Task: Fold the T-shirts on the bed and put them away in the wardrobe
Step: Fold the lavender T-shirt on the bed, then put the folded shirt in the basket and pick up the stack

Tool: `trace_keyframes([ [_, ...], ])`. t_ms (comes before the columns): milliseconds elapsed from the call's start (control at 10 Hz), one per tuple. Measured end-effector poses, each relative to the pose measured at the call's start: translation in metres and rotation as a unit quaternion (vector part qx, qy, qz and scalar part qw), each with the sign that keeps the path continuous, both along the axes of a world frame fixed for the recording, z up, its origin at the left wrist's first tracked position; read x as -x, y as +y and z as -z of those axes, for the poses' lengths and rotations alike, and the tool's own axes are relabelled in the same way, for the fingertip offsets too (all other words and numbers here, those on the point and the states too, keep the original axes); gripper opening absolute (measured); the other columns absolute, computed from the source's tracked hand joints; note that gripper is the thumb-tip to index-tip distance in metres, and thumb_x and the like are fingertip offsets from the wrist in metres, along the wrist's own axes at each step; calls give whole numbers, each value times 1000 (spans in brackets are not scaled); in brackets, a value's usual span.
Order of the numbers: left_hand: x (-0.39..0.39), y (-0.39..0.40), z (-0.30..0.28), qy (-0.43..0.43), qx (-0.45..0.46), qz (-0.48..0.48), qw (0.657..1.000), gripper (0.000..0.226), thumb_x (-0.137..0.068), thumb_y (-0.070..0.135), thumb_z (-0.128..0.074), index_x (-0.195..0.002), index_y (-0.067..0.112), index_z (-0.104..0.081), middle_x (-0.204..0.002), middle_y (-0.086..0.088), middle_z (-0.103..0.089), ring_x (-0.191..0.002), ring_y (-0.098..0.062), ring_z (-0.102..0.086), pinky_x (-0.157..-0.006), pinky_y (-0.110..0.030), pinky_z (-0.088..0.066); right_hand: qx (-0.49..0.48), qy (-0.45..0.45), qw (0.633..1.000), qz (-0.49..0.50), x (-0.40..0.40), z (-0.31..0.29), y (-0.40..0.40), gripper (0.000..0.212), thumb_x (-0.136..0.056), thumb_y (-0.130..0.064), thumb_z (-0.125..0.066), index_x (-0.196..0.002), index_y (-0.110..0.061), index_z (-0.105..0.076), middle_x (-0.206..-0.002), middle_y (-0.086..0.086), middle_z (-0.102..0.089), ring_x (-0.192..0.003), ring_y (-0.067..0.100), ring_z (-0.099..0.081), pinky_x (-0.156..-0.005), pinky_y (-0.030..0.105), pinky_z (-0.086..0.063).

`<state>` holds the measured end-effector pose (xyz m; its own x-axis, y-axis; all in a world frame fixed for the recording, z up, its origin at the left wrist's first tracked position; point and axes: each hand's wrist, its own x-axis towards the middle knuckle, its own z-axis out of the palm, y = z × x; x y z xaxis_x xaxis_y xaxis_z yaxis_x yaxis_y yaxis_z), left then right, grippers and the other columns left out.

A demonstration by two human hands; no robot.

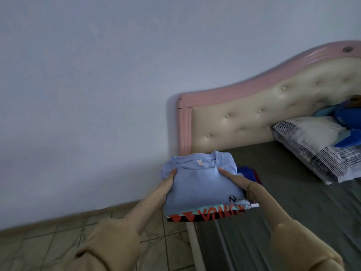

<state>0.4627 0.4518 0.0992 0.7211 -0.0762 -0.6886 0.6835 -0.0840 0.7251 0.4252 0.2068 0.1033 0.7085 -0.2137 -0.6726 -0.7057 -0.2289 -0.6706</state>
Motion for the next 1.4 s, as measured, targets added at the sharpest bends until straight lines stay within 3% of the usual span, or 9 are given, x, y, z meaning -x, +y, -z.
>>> trace_keyframes([
  [100, -37, 40, -4, -67, -12, -46, 997, 33, -95, 49, -46, -82, 19, -49, -92, -5, -57, -79, -16, -55, -65, -26, -47, -7, -26, 998, -55, -42, -34, 46, 112, -48, -78, -65, -133, -8, -47, -126, 18, -56, -111, 31, -57, -103, 44, -43],
  [200, -63, 90, -26, -86, -7, -64, 994, 41, -93, 53, -45, -112, 16, -49, -113, -8, -54, -95, -18, -51, -76, -29, -42, -3, -29, 996, -88, -84, -58, 95, 95, -68, -69, -61, -133, -2, -44, -126, 21, -56, -109, 31, -56, -100, 39, -43],
  [400, -84, 210, -53, -72, -15, -126, 989, 64, -93, 52, -46, -138, 7, -43, -135, -19, -50, -119, -31, -52, -89, -38, -44, -8, -37, 987, -157, -158, -65, 211, 115, -49, -76, -64, -133, -1, -44, -129, 20, -54, -109, 31, -56, -101, 40, -44],
  [600, -78, 336, -51, -98, -9, -246, 964, 63, -93, 51, -46, -136, 5, -45, -132, -18, -53, -110, -31, -55, -88, -39, -45, -35, -43, 953, -298, -218, -59, 350, 116, -46, -82, -66, -131, -4, -47, -127, 22, -56, -110, 35, -57, -98, 47, -46],
  [700, -70, 388, -49, -94, -17, -286, 953, 68, -90, 56, -49, -136, 7, -45, -132, -19, -53, -115, -33, -54, -94, -43, -46, -49, -49, 938, -341, -232, -62, 413, 80, -77, -63, -56, -128, -1, -50, -114, 21, -62, -92, 31, -62, -86, 41, -52],
  [800, -65, 452, -36, -91, -15, -361, 928, 71, -85, 58, -56, -133, 6, -49, -125, -18, -59, -109, -32, -59, -92, -42, -49, -44, -40, 918, -392, -253, -54, 488, 77, -77, -62, -56, -126, -3, -52, -113, 19, -63, -93, 31, -63, -84, 39, -53],
  [1000, -51, 552, -38, -74, -10, -468, 880, 48, -88, 48, -58, -115, 8, -58, -108, -14, -64, -93, -26, -61, -79, -35, -50, -49, -29, 866, -497, -282, -48, 638, 72, -82, -60, -54, -129, -5, -52, -119, 19, -62, -99, 32, -61, -87, 39, -51],
  [1200, -12, 646, -45, -72, -29, -580, 811, 48, -91, 45, -56, -116, 4, -55, -103, -12, -64, -90, -26, -62, -71, -30, -47, -37, -18, 798, -601, -283, -44, 795, 96, -60, -75, -60, -127, -7, -54, -119, 18, -62, -103, 33, -62, -94, 41, -50],
  [1400, 53, 753, -35, -64, -13, -672, 738, 41, -93, 40, -54, -114, 5, -52, -85, -7, -59, -74, -19, -57, -58, -27, -43, -34, -7, 730, -682, -226, -38, 956, 78, -75, -68, -55, -123, -7, -55, -115, 16, -64, -102, 31, -62, -92, 39, -50],
])
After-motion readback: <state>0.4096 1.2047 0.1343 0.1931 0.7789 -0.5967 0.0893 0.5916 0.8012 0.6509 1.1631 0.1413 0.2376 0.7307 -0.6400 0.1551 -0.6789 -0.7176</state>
